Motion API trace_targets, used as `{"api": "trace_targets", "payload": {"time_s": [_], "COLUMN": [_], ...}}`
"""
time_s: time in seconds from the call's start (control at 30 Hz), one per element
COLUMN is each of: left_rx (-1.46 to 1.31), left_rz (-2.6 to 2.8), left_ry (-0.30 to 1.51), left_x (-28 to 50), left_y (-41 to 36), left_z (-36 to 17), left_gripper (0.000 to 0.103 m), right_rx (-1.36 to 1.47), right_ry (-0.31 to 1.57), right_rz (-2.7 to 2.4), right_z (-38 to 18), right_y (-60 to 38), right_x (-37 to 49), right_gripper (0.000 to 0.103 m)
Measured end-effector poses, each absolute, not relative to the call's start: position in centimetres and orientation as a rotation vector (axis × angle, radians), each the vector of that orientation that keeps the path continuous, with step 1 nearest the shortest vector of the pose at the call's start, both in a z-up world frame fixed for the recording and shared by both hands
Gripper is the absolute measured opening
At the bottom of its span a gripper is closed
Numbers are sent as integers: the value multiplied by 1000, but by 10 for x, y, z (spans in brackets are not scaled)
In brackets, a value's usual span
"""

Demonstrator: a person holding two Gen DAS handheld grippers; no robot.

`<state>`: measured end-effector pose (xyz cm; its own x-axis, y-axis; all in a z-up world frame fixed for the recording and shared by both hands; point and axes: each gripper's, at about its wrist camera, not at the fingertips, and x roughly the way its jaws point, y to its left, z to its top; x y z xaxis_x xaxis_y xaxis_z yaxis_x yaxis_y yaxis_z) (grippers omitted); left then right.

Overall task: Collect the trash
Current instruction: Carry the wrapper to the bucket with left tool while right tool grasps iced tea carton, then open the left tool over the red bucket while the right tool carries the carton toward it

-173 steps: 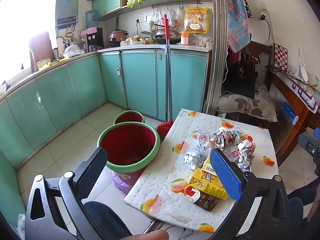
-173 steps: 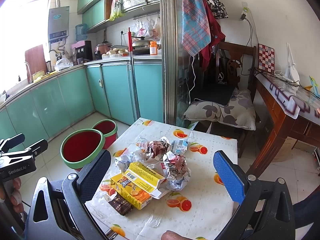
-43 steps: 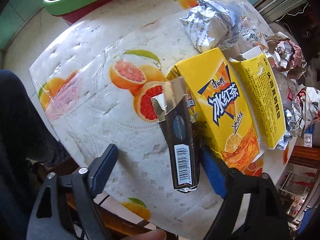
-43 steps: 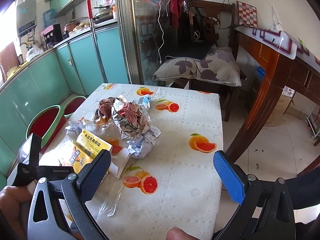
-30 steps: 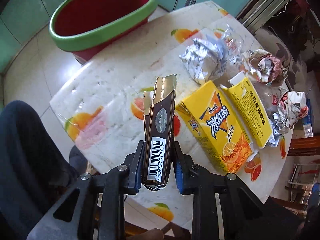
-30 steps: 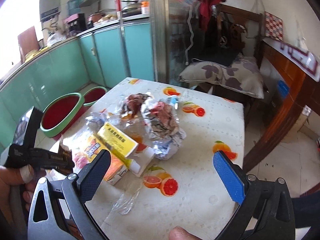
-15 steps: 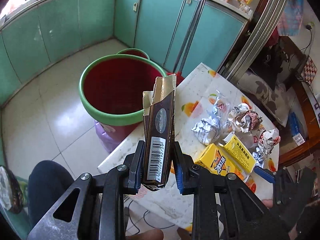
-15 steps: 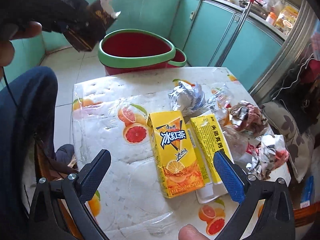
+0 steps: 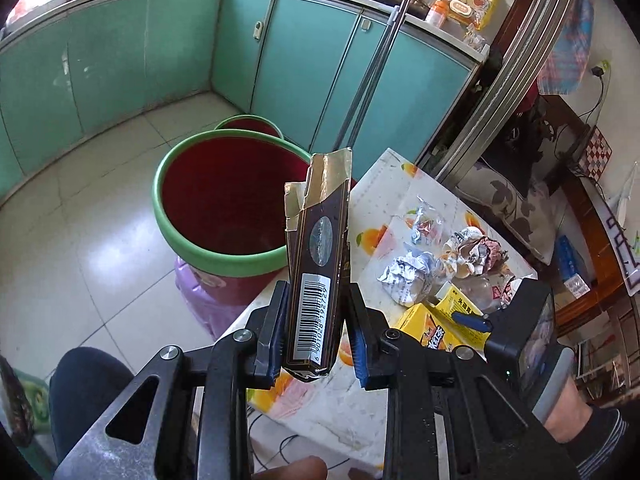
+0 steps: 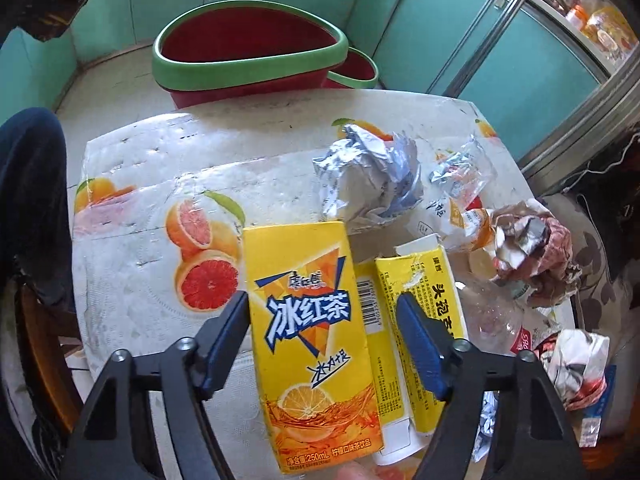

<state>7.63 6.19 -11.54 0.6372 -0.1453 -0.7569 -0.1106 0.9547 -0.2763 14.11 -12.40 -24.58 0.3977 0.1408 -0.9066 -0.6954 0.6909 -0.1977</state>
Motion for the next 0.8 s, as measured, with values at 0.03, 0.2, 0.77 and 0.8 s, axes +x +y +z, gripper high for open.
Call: {"api": "trace_targets", "payload": {"time_s": [0.03, 0.2, 0.77, 0.8], "left_rx": [-312, -312, -256, -252], "left_rz": [-21, -24, -41, -40], "left_ry": [883, 885, 836, 827], "left_x": [77, 80, 84, 86], "left_y": [63, 63, 55, 57], "left_z": [-116, -113, -88, -85], "left_gripper": [26, 26, 26, 26], "right_rx": [-636, -680, -473, -460], "right_ry": [1046, 1043, 969, 951], "right_rz": [582, 570, 512, 501], "right_z": [-247, -256, -193, -184], "right_y": [-121, -115, -133, -134], "right_x": [142, 143, 145, 144], "right_gripper": [55, 55, 60, 60]}}
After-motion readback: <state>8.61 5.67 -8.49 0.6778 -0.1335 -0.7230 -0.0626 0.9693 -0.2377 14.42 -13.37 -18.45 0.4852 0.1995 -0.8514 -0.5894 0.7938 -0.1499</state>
